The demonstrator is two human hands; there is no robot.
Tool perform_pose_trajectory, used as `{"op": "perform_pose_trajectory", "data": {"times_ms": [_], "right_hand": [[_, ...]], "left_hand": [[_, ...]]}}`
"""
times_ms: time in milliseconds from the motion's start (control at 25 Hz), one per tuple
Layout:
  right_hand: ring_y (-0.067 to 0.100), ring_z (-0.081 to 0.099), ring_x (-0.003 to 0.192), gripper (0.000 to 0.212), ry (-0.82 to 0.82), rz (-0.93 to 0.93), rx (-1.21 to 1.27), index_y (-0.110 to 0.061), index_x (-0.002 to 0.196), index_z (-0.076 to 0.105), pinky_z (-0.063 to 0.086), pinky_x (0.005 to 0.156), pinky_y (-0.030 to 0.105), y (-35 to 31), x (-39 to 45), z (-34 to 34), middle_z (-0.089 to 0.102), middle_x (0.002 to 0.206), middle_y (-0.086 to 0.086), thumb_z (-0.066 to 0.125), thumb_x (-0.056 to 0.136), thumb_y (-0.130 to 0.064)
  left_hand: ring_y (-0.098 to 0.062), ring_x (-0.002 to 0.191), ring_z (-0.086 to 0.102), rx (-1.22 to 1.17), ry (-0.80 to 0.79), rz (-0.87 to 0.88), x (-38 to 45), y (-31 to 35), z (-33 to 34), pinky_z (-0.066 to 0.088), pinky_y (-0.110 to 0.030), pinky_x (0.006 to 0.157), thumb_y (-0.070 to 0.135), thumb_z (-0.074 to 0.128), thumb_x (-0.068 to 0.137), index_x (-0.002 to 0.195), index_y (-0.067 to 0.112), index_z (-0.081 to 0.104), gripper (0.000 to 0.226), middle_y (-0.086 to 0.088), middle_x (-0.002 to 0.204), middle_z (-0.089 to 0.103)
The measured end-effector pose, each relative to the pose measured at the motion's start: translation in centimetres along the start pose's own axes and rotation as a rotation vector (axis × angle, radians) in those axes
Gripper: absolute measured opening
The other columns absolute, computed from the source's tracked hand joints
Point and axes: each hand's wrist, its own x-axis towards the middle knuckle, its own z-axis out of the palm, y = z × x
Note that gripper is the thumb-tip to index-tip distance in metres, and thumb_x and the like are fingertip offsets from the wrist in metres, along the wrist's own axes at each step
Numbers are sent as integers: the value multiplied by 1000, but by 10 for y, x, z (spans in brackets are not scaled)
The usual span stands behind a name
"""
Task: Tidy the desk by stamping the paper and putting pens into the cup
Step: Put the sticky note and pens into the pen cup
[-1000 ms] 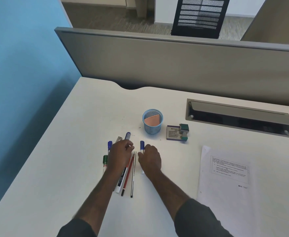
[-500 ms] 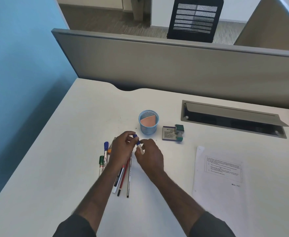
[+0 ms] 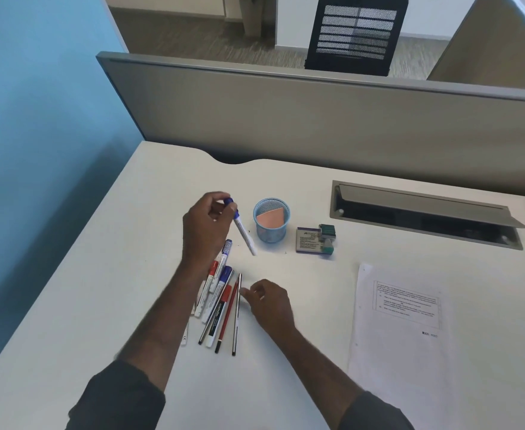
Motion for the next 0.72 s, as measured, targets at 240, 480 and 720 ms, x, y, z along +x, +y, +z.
{"op": "perform_pose_trajectory", "data": {"times_ms": [240, 480, 720], "right_hand": [[20, 58, 98, 29, 8, -5, -221, -17, 103, 59, 47, 84, 31, -15, -8, 27, 60, 105, 0, 51, 94, -44], [21, 59, 103, 28, 38, -7, -330, -14, 110, 55, 42, 84, 28, -24, -2, 33, 59, 112, 3, 43, 100, -38], [20, 59, 105, 22, 38, -4, -392, -12, 114, 54, 43, 88, 27, -22, 2, 32, 59, 116, 5, 42, 99, -23]], "left_hand": [[-7, 81, 66, 26, 61, 156, 29, 21, 24, 54, -19, 73, 19, 69, 91, 104, 16, 62, 16, 16, 89, 66], [-12, 75, 61, 200, -39, 118, 37, 5, 47, 56, -34, 72, 21, 66, 94, 110, 18, 60, 17, 10, 98, 70], [-17, 79, 63, 280, -98, 91, 38, -11, 53, 53, -32, 72, 22, 66, 94, 109, 20, 61, 16, 4, 103, 73]]}}
